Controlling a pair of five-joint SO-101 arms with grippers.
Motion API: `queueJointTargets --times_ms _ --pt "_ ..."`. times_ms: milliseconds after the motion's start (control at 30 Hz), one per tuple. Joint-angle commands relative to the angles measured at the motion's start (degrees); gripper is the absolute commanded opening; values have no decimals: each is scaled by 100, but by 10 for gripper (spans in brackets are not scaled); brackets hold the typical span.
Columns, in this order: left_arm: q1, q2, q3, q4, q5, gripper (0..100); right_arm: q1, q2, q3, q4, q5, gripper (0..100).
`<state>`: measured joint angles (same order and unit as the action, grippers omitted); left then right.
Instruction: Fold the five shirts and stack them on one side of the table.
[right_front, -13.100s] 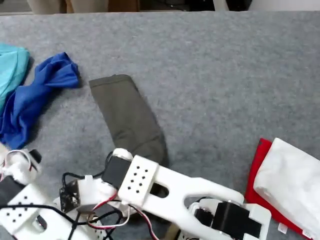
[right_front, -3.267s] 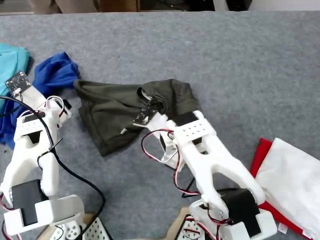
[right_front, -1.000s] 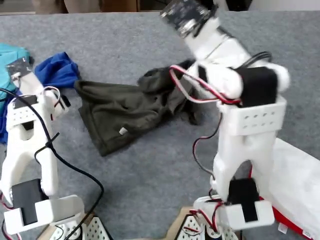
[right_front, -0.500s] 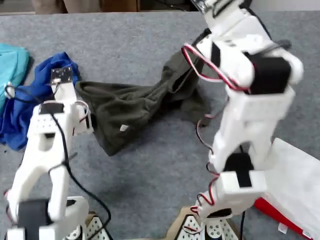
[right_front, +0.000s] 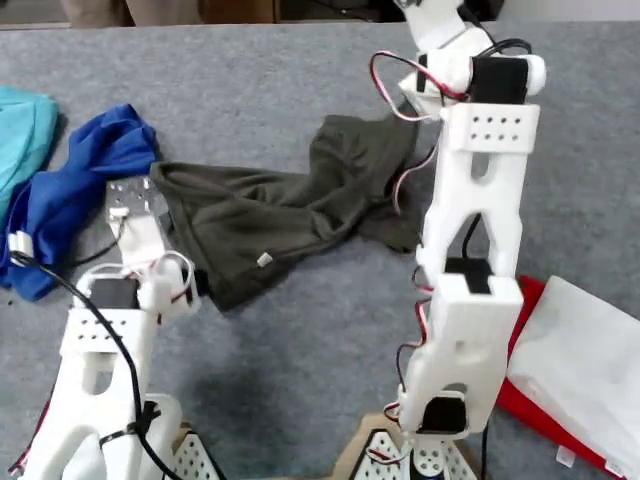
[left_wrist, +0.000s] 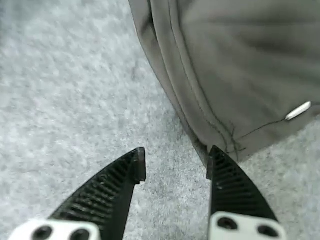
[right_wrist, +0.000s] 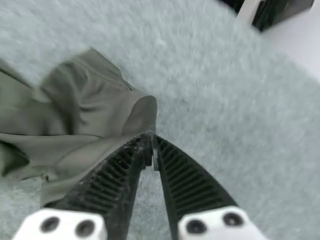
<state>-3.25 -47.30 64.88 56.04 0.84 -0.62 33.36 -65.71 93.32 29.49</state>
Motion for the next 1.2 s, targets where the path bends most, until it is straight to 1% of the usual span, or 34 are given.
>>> queueJointTargets --times_ms 0,100,233,367,533,667,1100,1167 --pt "44 -119 167 -519 440 211 268 453 -101 -176 -316 4" --pt "97 -110 158 -879 651 212 347 840 -101 -396 -466 4" --pt "105 119 141 -1319 607 212 356 919 -110 -510 -448 4" --pt "457 813 -44 -1301 440 212 356 927 -110 -563 -457 4" --pt "853 1543 -457 -1143 501 206 356 936 -92 -598 -457 4" --pt "844 1789 -738 -985 668 206 356 936 -101 -598 -457 4" --pt "862 1833 -818 -826 703 206 347 936 -101 -589 -466 4" --pt "862 1833 -818 -835 818 206 338 936 -92 -589 -466 4"
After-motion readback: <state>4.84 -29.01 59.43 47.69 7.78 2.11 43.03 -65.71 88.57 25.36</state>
